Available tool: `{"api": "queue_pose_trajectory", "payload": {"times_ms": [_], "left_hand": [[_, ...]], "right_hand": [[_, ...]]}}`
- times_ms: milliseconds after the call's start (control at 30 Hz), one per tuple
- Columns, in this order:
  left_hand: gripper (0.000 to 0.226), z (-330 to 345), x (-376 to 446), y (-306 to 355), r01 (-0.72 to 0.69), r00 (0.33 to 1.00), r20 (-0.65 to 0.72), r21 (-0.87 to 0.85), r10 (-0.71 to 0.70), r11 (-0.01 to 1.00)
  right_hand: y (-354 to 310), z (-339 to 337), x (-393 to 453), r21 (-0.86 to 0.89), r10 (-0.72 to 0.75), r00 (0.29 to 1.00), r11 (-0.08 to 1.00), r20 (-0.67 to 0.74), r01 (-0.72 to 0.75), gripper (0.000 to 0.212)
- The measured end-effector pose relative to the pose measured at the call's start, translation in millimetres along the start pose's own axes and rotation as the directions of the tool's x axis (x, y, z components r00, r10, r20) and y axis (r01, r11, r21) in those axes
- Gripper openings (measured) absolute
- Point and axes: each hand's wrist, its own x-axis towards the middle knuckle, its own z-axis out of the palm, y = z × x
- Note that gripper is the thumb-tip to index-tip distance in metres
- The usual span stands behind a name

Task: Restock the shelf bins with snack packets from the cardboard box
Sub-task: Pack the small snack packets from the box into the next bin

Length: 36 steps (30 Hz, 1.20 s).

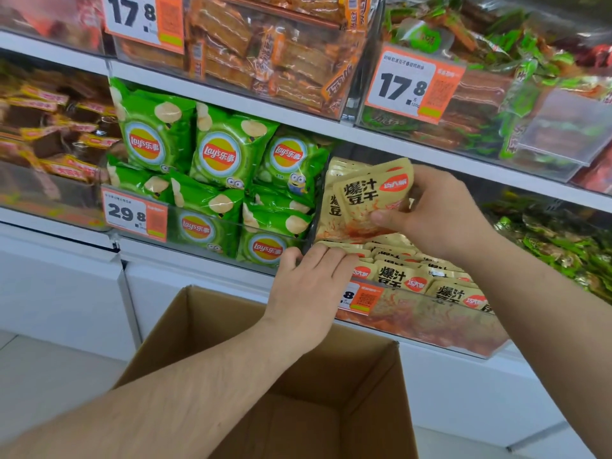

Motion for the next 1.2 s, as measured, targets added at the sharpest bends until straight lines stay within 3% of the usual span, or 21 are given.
{"api": "queue_pose_trajectory", "payload": {"times_ms": [233, 400, 533, 667, 867, 933, 1200], "left_hand": [[0.070, -11, 13, 8, 0.043, 0.985, 0.166, 0.085, -0.056, 0.995], [0.050, -6, 8, 4, 0.006, 0.996, 0.085, 0.074, -0.013, 0.997], [0.048, 1, 4, 0, -0.002, 0.999, 0.043, 0.078, -0.001, 0.997], [0.051, 3, 2, 1, 0.005, 1.000, 0.022, 0.076, -0.006, 0.997], [0.047, 5, 1, 0, -0.012, 1.000, 0.006, 0.085, 0.012, 0.996], [0.047, 5, 1, 0, -0.014, 1.000, 0.012, 0.083, 0.013, 0.996], [0.047, 3, 1, 0, -0.001, 1.000, 0.032, 0.077, -0.001, 0.997]], "right_hand": [[9, -10, -1, 0.014, 0.038, 0.998, 0.999, -0.045, -0.038, 0.032], [9, -9, -4, 0.016, 0.045, 0.999, 0.999, -0.022, -0.044, 0.035], [3, -1, -2, -0.010, 0.007, 1.000, 1.000, 0.012, -0.007, 0.039], [0, 14, 5, -0.046, 0.032, 0.991, 0.999, 0.132, -0.026, 0.037], [6, 38, 11, 0.303, 0.155, 0.958, 0.926, 0.242, -0.227, 0.031], [9, 44, 10, 0.344, 0.179, 0.951, 0.902, 0.250, -0.261, 0.027], [18, 49, 8, 0.228, 0.244, 0.941, 0.927, 0.234, -0.297, 0.022]]}}
